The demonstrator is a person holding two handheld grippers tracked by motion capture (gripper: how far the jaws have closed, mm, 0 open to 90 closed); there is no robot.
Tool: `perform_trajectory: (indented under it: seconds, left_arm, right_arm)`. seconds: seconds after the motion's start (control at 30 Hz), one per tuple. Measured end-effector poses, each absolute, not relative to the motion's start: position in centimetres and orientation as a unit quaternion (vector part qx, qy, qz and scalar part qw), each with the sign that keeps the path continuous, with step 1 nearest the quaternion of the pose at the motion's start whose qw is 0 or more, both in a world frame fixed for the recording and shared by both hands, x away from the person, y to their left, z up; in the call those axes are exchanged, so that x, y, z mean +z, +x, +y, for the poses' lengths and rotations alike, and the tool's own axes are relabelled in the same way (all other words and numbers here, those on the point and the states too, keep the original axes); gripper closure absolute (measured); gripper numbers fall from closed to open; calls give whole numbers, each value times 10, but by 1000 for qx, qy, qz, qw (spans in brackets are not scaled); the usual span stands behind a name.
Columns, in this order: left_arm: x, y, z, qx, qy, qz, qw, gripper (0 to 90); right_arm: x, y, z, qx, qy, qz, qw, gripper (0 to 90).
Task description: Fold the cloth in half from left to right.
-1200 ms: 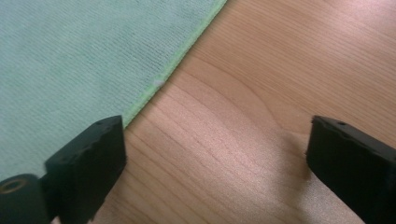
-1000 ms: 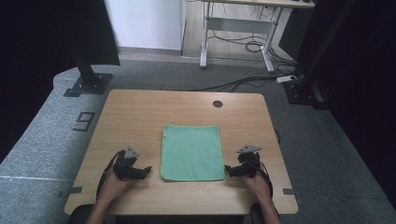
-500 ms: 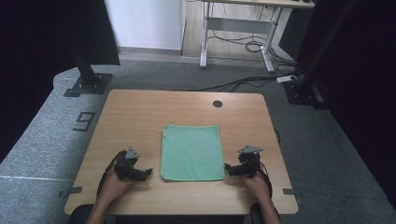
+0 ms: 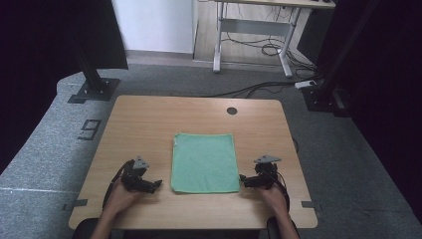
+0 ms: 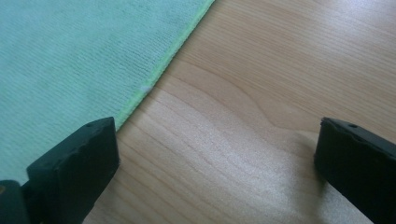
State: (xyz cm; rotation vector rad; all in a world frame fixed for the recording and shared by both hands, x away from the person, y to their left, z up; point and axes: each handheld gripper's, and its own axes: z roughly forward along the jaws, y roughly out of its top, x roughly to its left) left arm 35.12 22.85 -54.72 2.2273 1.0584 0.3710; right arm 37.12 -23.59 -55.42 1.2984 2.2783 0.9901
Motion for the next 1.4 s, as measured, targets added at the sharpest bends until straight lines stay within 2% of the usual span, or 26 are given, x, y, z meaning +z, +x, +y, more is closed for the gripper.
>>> perform_trajectory:
  seconds: [0.3,0.57,0.8,1.0,1.4]
  left_arm:
    - [-530,370,216,164,839,398,332,6]
    - [-519,407,201,160,821,411,362,0]
    - [-530,432,179,168,821,422,346,0]
    - [-548,435,175,177,827,432,313,1]
    - [-545,415,181,182,833,431,296,7]
  right_arm:
    - [-543,362,-222,362,442,802,174,12]
    - [-541,357,-207,353,427,814,173,13]
    - [-543,355,-200,340,417,826,169,22]
    - [-544,355,-201,329,416,831,167,43]
    - [-547,356,-200,314,414,838,166,58]
